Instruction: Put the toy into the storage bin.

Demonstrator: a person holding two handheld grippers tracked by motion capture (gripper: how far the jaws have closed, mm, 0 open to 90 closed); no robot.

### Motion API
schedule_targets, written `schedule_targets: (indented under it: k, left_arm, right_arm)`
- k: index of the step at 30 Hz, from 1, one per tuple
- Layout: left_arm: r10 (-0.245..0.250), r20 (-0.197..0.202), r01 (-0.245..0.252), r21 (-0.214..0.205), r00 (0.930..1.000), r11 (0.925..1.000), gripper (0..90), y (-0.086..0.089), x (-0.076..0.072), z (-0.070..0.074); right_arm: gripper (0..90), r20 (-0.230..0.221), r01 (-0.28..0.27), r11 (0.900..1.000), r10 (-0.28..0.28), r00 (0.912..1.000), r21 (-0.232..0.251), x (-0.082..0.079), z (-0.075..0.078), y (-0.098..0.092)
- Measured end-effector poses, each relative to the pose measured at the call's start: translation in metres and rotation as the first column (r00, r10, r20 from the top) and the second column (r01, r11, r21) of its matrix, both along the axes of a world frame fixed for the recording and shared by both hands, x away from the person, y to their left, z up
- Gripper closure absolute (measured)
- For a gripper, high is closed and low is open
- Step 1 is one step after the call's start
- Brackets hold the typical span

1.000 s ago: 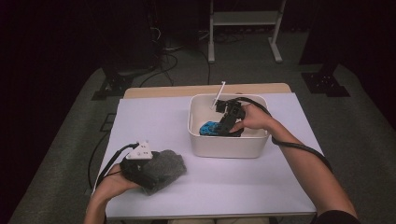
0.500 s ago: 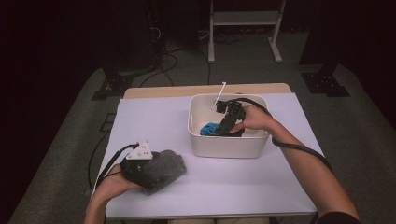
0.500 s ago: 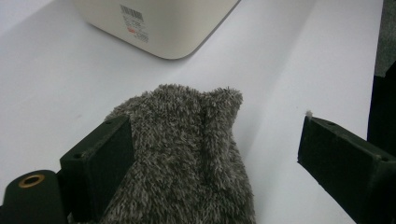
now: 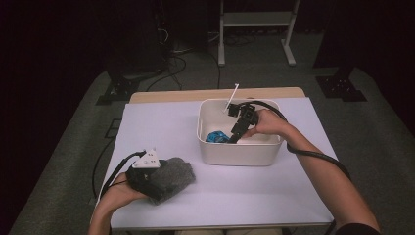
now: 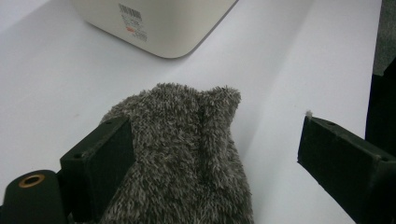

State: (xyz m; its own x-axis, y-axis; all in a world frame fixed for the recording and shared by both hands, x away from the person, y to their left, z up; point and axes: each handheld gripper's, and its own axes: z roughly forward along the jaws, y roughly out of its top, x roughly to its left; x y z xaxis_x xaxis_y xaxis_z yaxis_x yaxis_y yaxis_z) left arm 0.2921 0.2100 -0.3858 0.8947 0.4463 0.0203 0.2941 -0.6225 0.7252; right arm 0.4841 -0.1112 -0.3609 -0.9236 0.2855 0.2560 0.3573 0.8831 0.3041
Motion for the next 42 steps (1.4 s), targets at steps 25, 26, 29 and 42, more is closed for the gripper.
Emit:
schedule_targets:
  k: [25,26,29,42]
  left_arm:
    - [-0.012,0.0,0.012,-0.003,0.9999,0.9999,10.1,-0.005,-0.002,-0.001]
    - [-0.015,0.0,0.015,0.0,0.9999,0.9999,10.1,-0.005,-0.002,-0.001]
    - [-0.013,0.001,0.013,-0.001,0.9999,0.9999,10.1,-0.005,-0.001,-0.001]
    - [-0.012,0.005,0.012,0.001,0.9999,0.9999,10.1,-0.006,-0.002,0.0]
  right_arm:
    - [32.7,0.054,0.018,0.9884,-0.026,0.9982,0.151,-0.021,0.048,-0.031]
    - [32.7,0.058,0.019,0.9875,-0.028,0.9979,0.157,-0.022,0.05,-0.033]
    - [32.8,0.06,0.029,0.9838,-0.041,0.9974,0.177,-0.024,0.056,-0.039]
    - [32.9,0.087,0.059,0.9727,-0.08,0.993,0.225,-0.036,0.075,-0.065]
